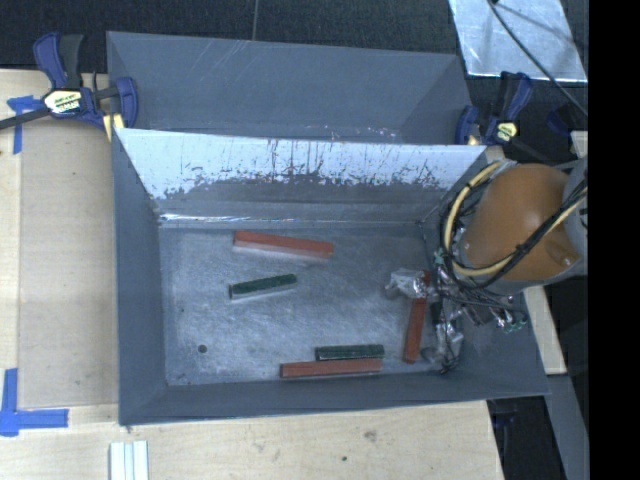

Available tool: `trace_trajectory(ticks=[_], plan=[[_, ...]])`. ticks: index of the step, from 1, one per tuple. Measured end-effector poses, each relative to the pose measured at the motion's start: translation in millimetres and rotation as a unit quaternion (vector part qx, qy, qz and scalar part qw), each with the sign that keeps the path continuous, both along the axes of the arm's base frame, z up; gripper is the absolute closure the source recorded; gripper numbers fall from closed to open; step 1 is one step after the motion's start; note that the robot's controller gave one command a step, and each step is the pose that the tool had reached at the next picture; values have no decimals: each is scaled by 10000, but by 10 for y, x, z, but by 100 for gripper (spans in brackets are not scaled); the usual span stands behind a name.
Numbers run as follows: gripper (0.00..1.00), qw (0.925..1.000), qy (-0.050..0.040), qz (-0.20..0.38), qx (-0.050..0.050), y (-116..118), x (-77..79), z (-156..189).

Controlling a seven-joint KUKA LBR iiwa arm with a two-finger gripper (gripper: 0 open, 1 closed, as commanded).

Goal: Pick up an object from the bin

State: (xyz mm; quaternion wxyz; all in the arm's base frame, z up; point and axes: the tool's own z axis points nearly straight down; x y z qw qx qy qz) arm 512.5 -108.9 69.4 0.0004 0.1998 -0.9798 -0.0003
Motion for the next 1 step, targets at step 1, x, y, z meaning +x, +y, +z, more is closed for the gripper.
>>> trace_trajectory(ticks=[1], plan=[[0, 9713, -30, 2378, -3, 105, -6, 307]])
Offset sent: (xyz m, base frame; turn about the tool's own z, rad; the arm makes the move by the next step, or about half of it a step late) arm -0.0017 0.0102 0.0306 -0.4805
